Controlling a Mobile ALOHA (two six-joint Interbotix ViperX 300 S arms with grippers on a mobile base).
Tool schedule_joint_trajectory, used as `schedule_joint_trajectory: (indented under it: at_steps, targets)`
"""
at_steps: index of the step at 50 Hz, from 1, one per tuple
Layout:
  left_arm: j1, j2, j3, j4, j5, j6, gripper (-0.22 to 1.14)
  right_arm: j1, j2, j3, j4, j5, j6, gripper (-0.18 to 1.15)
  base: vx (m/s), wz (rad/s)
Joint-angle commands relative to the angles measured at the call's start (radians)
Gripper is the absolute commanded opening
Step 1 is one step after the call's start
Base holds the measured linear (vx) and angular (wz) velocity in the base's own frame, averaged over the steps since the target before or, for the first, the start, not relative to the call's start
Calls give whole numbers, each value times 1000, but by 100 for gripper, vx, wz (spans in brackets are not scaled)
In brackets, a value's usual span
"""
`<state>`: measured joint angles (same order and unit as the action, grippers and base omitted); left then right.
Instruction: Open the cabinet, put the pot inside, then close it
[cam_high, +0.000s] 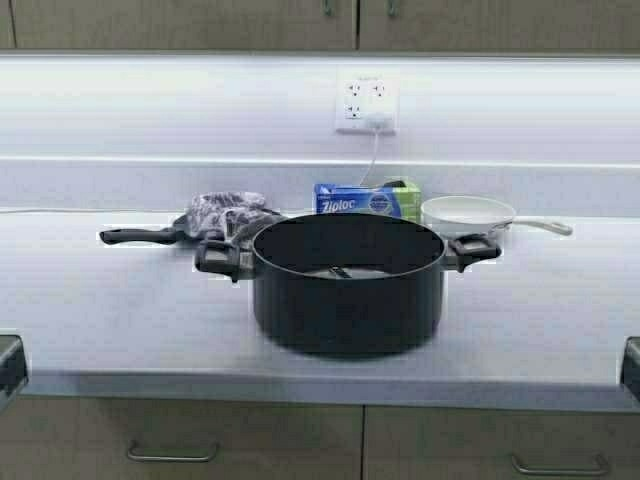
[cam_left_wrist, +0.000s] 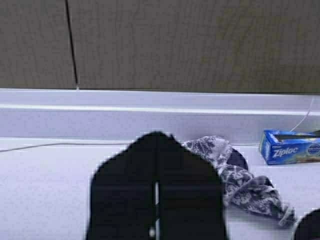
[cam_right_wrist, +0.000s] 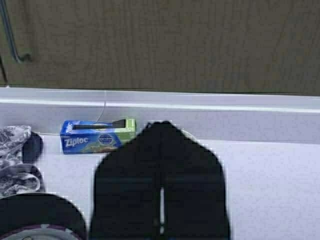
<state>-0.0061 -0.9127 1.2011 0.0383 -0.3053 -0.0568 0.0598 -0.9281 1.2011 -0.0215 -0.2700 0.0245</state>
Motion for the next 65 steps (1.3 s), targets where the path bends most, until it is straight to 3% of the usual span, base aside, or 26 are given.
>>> schedule_joint_trajectory:
  at_steps: [1, 7, 11, 14, 15, 18, 20, 22, 26, 37, 44, 49, 54, 60, 65]
  targets:
    - [0, 3, -9, 2, -8, -3, 2, 11, 2, -11, -2, -5, 5, 6, 12, -10]
    - [-14, 6, -14, 2, -12, -3, 7, 37, 3, -14, 0, -14, 5, 7, 11, -8]
    - [-48, 8, -18, 3, -11, -2, 27, 71, 18, -25, 2, -20, 8, 19, 9, -7]
    - [-92, 5, -25, 2, -9, -8, 56, 123, 35, -37, 2, -20, 20, 45, 8, -6]
    - [-109, 5, -26, 3, -8, -11, 68, 155, 48, -49, 2, -20, 28, 61, 6, -5]
    - [-164, 6, -41, -5, -8, -14, 102, 227, 80, -84, 0, -23, 43, 94, 5, -4]
    - [-204, 11, -55, -8, -8, -14, 112, 272, 109, -114, 2, -28, 48, 110, 4, -3]
    - [-242, 15, -75, -9, -12, -12, 109, 314, 144, -144, 2, -44, 48, 111, 3, -3]
    - [-295, 41, -120, -11, -12, -12, 98, 370, 235, -209, 6, -100, 46, 101, 3, -3]
    - [-345, 253, -218, -28, -60, -11, 101, 462, 548, -413, 95, -196, 25, 102, 1, -1]
    - [-414, 417, -270, -41, -181, 0, 101, 515, 706, -541, 201, -232, -103, 102, 0, 0]
    - [-483, 555, -325, -84, -250, 31, 101, 552, 761, -609, 379, -273, -278, 102, 0, 0]
    - [-540, 689, -394, -193, -316, 110, 101, 598, 787, -649, 617, -371, -503, 102, 0, 0]
    - [-621, 842, -488, -417, -463, 284, 101, 663, 830, -704, 937, -554, -776, 102, 0, 0]
    - [-672, 942, -563, -580, -580, 403, 101, 666, 864, -761, 1034, -528, -900, 102, 1, 0]
